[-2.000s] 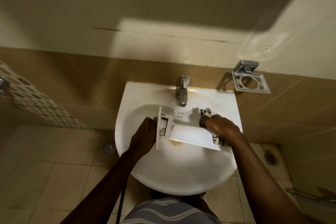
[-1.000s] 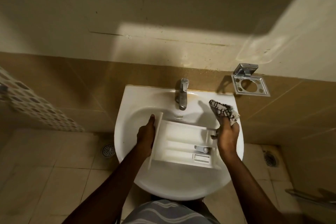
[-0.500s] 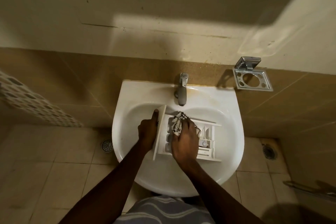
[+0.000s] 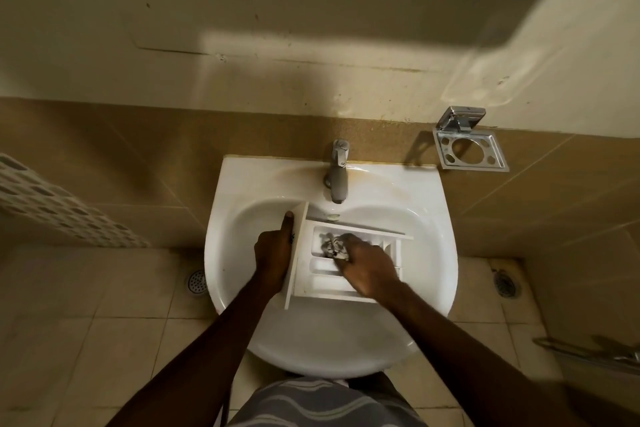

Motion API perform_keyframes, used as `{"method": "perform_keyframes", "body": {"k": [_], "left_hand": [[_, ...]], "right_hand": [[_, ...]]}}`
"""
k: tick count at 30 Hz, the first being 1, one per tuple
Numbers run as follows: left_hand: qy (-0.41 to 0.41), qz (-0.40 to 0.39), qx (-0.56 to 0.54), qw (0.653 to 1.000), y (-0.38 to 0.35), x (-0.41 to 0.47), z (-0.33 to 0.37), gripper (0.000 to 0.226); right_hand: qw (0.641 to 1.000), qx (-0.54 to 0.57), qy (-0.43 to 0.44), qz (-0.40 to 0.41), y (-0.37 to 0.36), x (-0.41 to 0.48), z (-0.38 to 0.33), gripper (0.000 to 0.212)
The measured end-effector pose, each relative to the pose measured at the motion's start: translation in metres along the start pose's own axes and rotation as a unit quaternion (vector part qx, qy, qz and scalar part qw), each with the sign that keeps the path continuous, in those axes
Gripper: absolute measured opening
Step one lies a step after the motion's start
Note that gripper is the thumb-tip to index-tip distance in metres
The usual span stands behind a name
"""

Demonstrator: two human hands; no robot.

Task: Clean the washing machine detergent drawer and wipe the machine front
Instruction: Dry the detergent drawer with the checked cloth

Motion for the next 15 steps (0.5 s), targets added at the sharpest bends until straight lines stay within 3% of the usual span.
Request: {"method": "perform_keyframes", "body": {"k": [5,9,11,15], "left_hand": [[0.005,0.002,-0.014,1.0,-0.001,0.002,-0.003,0.066],[-0.004,0.013,-0.02,1.0,0.001,0.0,0.0,0.061],[-0.008,0.02,-0.028,0.999,0.003,-0.001,0.001,0.06],[-0.011,0.028,-0.055,0.998,0.005,-0.007,0.004,0.06]], "right_hand": [[0.993,-0.003,-0.12,-0.007,-0.011,0.008,0.024,0.036],[0.989,0.088,-0.069,0.097,-0.017,0.005,-0.018,0.027],[0.985,0.152,-0.021,0.075,-0.025,0.003,-0.018,0.026],[0.94,0.324,-0.106,0.002,-0.022,0.001,0.026,0.01]]}}
Point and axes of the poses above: each hand's wrist, its own x-axis towards the middle knuckle, its own y-axis out of the back of the hand, z = x × y, the point moved 8 cm from there along x, towards the middle knuckle, and after that the axes turned 8 degrees about z, right-handed, at the moved point
